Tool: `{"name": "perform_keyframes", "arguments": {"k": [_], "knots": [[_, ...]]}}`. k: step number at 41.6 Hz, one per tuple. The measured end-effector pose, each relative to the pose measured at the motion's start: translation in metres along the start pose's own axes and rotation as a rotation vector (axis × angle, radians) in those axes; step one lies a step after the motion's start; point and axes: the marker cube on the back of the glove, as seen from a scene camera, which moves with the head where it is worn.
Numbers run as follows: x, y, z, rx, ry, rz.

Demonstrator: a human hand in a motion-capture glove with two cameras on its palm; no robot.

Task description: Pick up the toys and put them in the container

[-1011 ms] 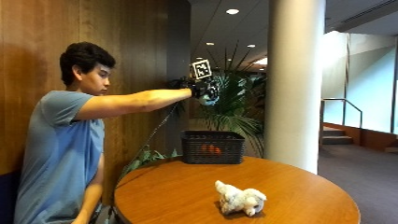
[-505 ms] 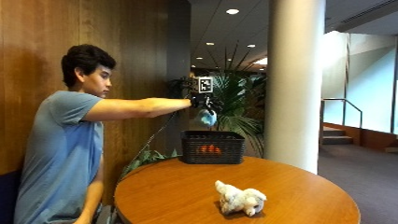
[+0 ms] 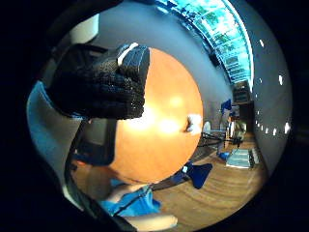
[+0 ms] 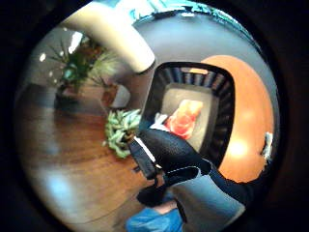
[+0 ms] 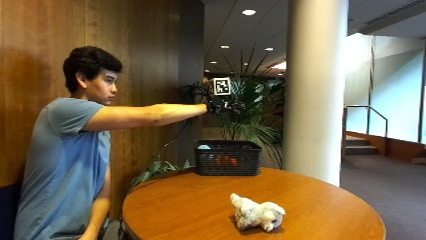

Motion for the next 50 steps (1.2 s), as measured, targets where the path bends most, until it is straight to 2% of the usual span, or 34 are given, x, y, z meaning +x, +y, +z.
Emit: {"name": "perform_keyframes", "arguments": {"k": [9, 15, 22, 29, 32, 37, 42, 46, 50], "knots": [[0.079, 0.002, -0.001, 0.006, 0.066, 0.088], [0.083, -0.013, 0.004, -0.006, 0.091, 0.141], [0.172, 0.0, 0.007, 0.054, 0.143, 0.242], [0.249, 0.02, 0.006, 0.116, 0.048, 0.289], [0.302, 0.038, 0.014, 0.09, 0.14, 0.318], [0.363, 0.06, 0.028, 0.075, 0.103, 0.413], [0.403, 0.077, 0.048, 0.046, 0.089, 0.453], [0.433, 0.086, 0.074, 0.015, 0.149, 0.583], [0.453, 0.098, 0.107, -0.036, 0.147, 0.596]]}}
